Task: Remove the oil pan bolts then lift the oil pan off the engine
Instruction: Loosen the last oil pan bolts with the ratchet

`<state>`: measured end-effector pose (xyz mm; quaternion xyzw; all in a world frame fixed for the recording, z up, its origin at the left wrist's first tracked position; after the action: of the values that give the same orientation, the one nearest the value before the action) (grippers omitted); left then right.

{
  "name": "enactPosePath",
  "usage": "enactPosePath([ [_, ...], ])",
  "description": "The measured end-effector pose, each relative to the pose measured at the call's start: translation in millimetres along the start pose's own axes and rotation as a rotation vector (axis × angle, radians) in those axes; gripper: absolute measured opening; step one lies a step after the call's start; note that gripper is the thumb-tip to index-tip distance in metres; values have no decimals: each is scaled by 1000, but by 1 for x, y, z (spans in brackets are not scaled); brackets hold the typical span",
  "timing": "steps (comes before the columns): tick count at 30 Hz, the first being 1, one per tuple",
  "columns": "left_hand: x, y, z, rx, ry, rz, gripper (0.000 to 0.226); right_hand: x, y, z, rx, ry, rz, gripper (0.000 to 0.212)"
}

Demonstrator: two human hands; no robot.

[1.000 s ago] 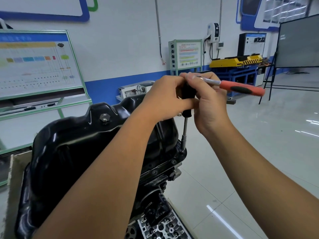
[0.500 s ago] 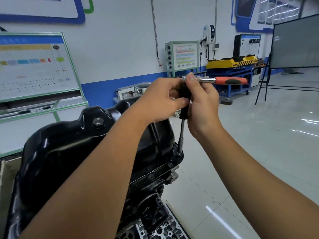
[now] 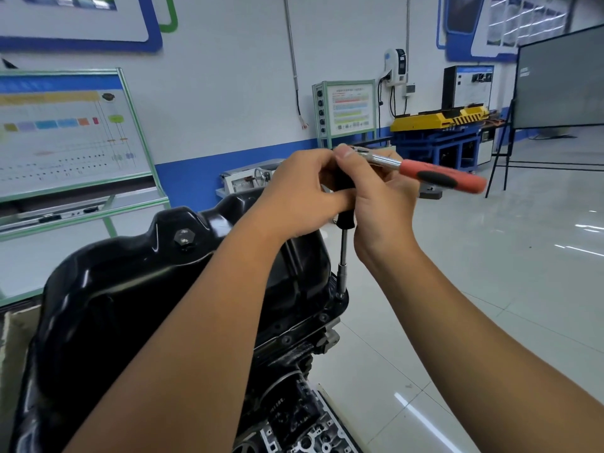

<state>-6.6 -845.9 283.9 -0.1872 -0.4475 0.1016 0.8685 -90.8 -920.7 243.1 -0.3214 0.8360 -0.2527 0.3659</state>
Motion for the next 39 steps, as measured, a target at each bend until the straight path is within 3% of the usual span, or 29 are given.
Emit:
enactPosePath([
  [4,2,3,-2,-30,96,-36,30,-1,0,-1,-103,-133,-156,17],
  [6,1,3,-2,-50,42,-3,29,0,1,-4,-72,-127,-168,11],
  [9,1,3,1,-33,0,43,33,2,2,-5,-35,-28,-125,19],
  [12,0,2,0,-3,34,-12,25,2,1,-6,-89,-132,-153,30],
  [15,0,3,1,10,32,-49,14,1,0,-9,-121,-172,-185,25],
  [19,1,5,2,22,23,58,29,4,1,-9,-40,-31,-134,22],
  [24,2,5,1,0,22,-95,22,-1,-1,-9,-118,-127,-182,25],
  [27,2,5,0,-23,15,-23,27,-2,1,-11,-62,-61,-175,15],
  [30,2,6,2,-23,25,32,41,-2,3,-12,38,84,-141,23],
  [35,3,5,-1,-50,106,-92,33,-9,3,-8,-86,-90,-178,16],
  [39,4,6,-4,-97,96,-17,34,-9,7,-10,-8,-69,-171,20],
])
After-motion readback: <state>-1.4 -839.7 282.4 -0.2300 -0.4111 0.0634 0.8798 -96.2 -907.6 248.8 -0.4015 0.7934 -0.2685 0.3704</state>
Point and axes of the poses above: each hand's wrist, its own y-axis away from the middle knuckle, its own x-axis out of the back of the hand, z = x × y, the point moved 2 cm from there along -y, towards the middle knuckle, and after that the axes turned 15 degrees about -z, right-handed, at the moved point
